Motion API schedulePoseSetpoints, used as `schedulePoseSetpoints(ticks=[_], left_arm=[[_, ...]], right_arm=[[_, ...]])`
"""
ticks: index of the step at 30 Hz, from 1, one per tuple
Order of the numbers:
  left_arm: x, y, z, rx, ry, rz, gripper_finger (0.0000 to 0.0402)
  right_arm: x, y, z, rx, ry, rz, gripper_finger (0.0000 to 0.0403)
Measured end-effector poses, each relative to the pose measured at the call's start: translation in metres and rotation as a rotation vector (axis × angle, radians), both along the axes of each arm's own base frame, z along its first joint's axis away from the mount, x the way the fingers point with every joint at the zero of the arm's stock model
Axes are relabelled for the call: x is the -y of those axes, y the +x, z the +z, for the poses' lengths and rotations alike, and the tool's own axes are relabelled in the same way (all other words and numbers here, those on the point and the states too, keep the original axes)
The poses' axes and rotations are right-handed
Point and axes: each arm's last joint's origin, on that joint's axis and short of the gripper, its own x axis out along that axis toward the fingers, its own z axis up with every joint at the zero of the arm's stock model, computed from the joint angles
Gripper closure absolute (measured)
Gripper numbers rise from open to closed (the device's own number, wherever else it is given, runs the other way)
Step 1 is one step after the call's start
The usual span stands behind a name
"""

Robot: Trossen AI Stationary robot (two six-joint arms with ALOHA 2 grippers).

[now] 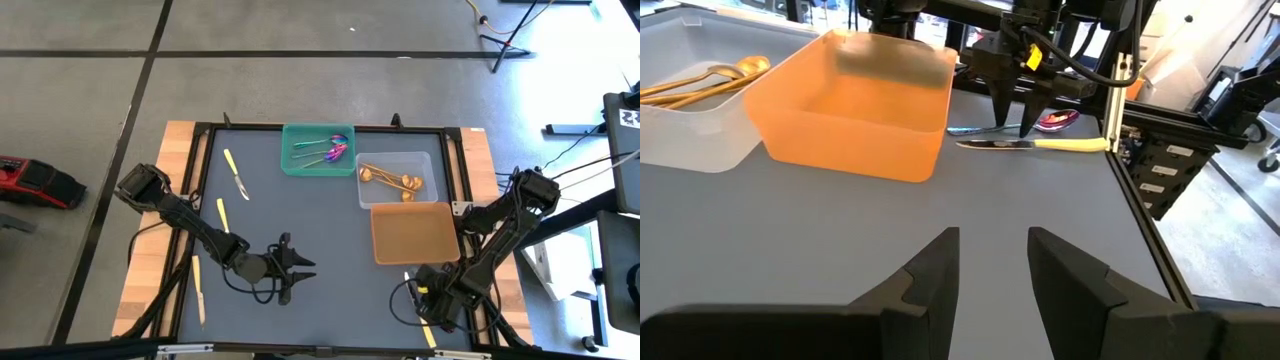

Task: Sort silverware by color (type)
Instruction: Put the purple spoon into the green bin

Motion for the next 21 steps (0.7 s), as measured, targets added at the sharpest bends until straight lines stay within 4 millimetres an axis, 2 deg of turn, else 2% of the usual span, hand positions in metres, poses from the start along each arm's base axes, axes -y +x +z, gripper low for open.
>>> schedulePoseSetpoints(ticks=[4,12,15,21], left_arm=[[-0.0001,0.0000,0.0000,0.000,0.000,0.000,0.0286],[-0.0002,0.0001,0.0000,0.000,0.000,0.001,0.0286],[-0.0002,0.0001,0.0000,0.000,0.000,0.001,0.0286],[-0.0002,0.0001,0.0000,0.000,0.000,0.001,0.0286]], right_arm=[[0.0000,0.0001,-0.0005,0.002,-0.001,0.003,0.0221],[0.0015,0.0001,-0.0010,0.032,-0.035,-0.004,0.0258],[0.0028,-0.0008,-0.0011,0.022,-0.047,-0.004,0.0292],[0.0051,-0.0021,-0.0012,0.010,-0.073,0.016,0.0385]])
